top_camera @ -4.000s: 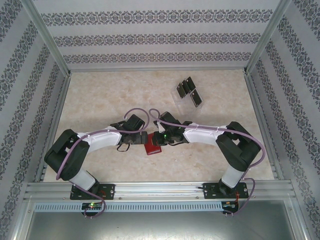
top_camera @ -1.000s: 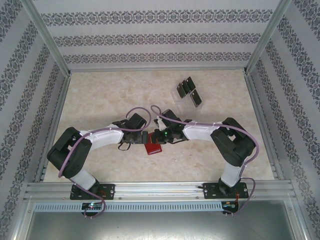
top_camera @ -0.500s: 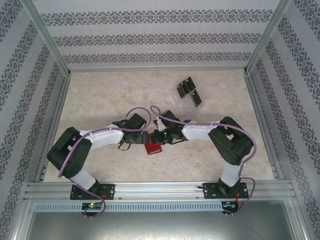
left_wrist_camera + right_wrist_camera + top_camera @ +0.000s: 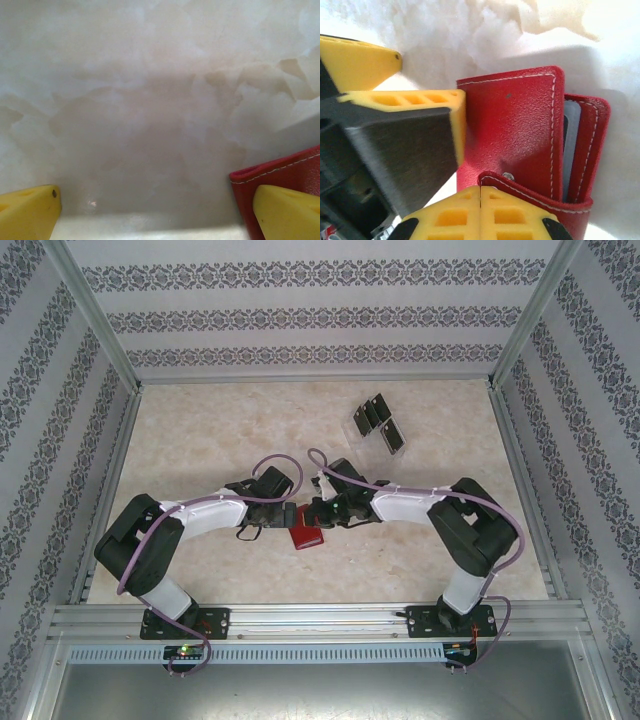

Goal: Put the credit cards into the card holder

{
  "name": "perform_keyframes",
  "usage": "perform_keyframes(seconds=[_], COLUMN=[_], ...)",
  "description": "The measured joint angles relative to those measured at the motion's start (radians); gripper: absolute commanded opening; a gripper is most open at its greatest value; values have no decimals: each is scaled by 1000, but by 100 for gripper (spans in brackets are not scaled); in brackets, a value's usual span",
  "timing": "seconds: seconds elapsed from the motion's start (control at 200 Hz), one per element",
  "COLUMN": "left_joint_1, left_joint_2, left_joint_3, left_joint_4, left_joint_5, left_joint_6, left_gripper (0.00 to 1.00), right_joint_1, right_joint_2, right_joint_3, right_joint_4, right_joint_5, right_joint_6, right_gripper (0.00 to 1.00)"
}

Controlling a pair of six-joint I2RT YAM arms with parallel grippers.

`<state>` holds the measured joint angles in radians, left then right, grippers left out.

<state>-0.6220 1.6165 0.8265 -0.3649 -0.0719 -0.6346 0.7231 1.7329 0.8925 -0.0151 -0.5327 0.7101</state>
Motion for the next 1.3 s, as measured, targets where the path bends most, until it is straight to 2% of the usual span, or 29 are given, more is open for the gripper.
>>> perform_keyframes(seconds=[0.25, 1.299], left_joint_1=[0, 0], left_joint_2=[3, 5], left_joint_3=[5, 10], left_joint_4=[-5, -10], left_joint_5=[0, 3], left_joint_6=[1, 4], left_gripper=[100, 100], right_joint_1=[-2, 1], right_joint_2=[-19, 76], right_joint_3=[3, 30], right_joint_4=[-18, -2], right_joint_5=[12, 11], right_joint_6=[-1, -2], right_gripper=[0, 0])
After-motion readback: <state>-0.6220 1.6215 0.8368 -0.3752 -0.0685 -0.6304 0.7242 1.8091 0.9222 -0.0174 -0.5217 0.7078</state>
